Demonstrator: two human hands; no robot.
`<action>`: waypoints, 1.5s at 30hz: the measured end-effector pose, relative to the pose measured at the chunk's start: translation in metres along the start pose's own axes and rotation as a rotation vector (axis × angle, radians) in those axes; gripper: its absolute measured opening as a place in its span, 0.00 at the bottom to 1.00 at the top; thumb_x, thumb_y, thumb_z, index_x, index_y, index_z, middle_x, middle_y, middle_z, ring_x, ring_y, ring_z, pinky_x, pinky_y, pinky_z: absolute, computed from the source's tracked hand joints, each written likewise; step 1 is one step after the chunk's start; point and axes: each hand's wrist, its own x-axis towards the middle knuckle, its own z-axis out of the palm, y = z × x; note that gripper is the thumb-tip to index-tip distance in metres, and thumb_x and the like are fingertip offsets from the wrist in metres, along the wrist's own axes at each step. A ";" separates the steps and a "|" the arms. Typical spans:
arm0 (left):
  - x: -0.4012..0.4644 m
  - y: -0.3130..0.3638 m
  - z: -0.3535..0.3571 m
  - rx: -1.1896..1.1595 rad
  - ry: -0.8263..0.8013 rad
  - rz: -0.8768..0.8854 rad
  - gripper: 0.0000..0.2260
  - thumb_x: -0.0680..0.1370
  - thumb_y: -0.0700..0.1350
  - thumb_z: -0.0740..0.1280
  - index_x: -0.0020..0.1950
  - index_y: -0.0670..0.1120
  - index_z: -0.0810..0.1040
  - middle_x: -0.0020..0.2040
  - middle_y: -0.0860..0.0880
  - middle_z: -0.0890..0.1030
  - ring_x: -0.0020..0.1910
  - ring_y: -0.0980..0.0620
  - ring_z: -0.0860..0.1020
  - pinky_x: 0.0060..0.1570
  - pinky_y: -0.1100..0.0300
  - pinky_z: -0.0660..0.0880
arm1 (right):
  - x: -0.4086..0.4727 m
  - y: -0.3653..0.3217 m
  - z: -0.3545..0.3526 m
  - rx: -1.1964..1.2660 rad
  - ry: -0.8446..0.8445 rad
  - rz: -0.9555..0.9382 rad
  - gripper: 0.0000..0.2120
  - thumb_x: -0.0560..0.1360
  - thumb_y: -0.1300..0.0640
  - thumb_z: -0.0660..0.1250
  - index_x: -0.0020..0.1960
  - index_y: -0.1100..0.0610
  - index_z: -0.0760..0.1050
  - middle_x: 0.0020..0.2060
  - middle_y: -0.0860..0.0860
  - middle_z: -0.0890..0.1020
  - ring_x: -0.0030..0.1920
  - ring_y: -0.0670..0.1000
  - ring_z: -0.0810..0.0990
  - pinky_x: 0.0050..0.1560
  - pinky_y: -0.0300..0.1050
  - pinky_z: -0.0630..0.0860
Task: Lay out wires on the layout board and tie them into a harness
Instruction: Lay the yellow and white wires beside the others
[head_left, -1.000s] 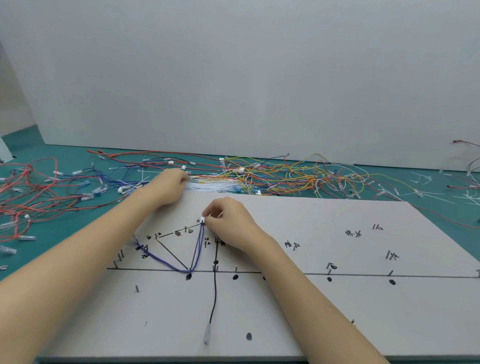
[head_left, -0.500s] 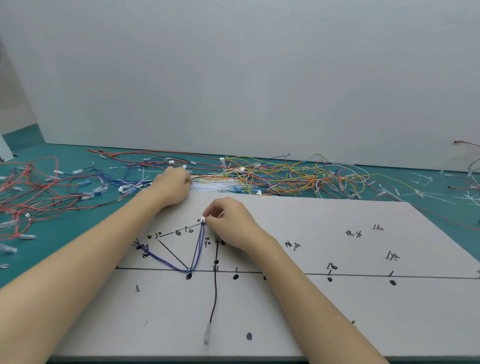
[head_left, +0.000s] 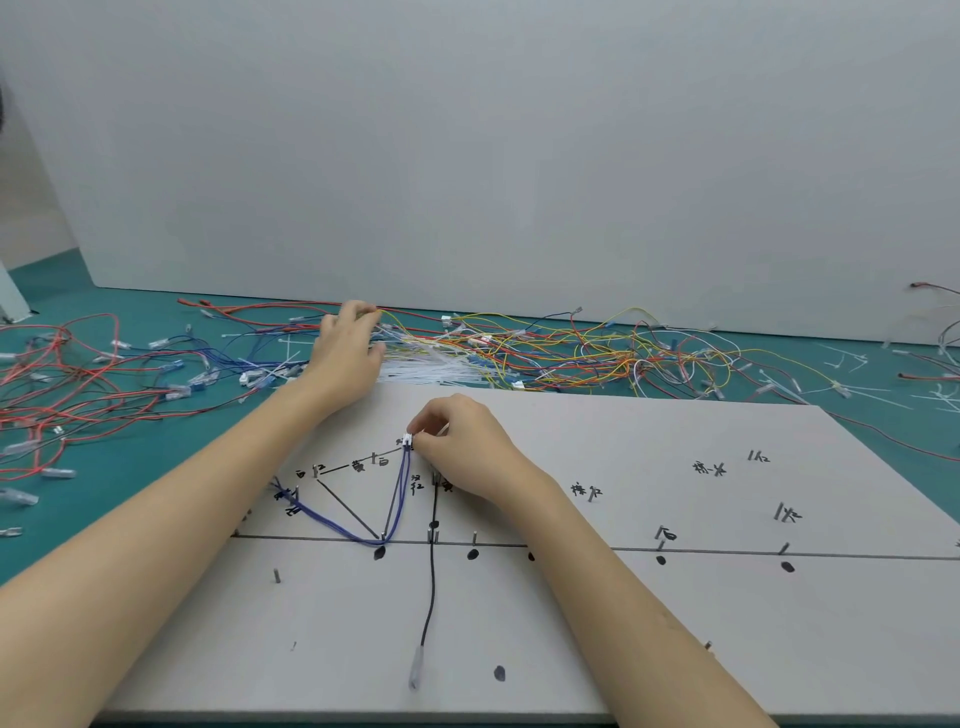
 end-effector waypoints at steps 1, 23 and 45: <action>0.000 0.001 -0.001 -0.026 0.013 -0.009 0.20 0.80 0.40 0.62 0.73 0.41 0.68 0.72 0.45 0.65 0.68 0.39 0.63 0.68 0.47 0.61 | 0.000 0.000 0.000 0.000 0.000 0.001 0.07 0.75 0.59 0.65 0.49 0.57 0.81 0.47 0.53 0.79 0.45 0.51 0.75 0.47 0.43 0.73; 0.019 0.012 -0.038 -1.034 0.151 -0.494 0.25 0.74 0.35 0.68 0.71 0.48 0.73 0.72 0.49 0.71 0.69 0.52 0.68 0.63 0.57 0.66 | -0.001 -0.001 -0.002 0.000 -0.014 0.000 0.07 0.75 0.58 0.65 0.50 0.56 0.81 0.46 0.51 0.77 0.46 0.51 0.76 0.48 0.43 0.73; 0.019 0.026 -0.070 -1.618 0.394 -0.596 0.19 0.79 0.27 0.51 0.64 0.34 0.75 0.46 0.45 0.79 0.42 0.51 0.81 0.35 0.70 0.74 | 0.001 0.002 -0.001 0.023 -0.030 0.012 0.06 0.75 0.58 0.65 0.48 0.56 0.81 0.40 0.48 0.77 0.40 0.49 0.75 0.42 0.41 0.70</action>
